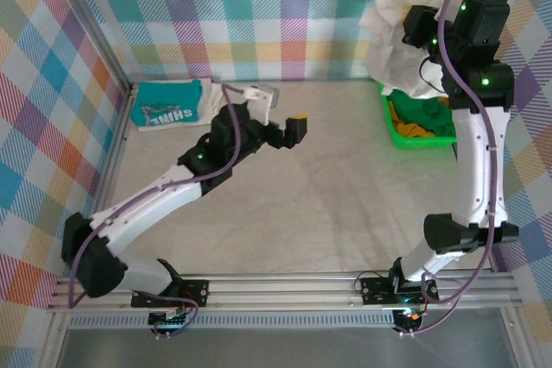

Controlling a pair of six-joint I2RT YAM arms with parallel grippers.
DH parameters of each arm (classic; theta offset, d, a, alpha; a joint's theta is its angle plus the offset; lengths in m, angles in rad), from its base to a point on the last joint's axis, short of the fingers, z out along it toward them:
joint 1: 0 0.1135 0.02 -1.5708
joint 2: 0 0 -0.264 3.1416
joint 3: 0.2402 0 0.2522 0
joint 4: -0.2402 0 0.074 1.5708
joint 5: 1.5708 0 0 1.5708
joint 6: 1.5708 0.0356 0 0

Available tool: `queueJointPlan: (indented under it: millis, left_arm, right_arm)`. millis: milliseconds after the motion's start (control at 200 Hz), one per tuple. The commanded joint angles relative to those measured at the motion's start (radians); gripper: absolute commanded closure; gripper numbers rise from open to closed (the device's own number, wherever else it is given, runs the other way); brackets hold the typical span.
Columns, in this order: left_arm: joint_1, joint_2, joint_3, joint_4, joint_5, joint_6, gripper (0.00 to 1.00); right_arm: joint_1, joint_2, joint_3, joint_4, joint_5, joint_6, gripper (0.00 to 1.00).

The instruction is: Fold and stack the t-shirts

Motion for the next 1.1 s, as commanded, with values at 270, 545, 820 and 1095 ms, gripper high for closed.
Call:
queueJointPlan:
  millis: [270,545,820,1095]
  left_arm:
    - [0.101,-0.206,-0.214,-0.025,-0.085,0.030,0.00]
    - [0.148,0.002,-0.217,-0.030,0.046,-0.024,0.00]
    - [0.131,0.269,-0.187,0.046,0.180,-0.072,0.04]
    - [0.050,0.536,-0.031,0.122,0.284,-0.094,0.11]
  right_arm:
    - [0.183,-0.152,-0.639,0.323,-0.140,0.343,0.84]
    - [0.209,0.118,-0.592,0.219,-0.210,0.313,0.48]
    - [0.189,-0.016,-0.794,0.231,-0.052,0.243,0.44]
    - [0.150,-0.034,-0.976,0.237,-0.068,0.256,0.44]
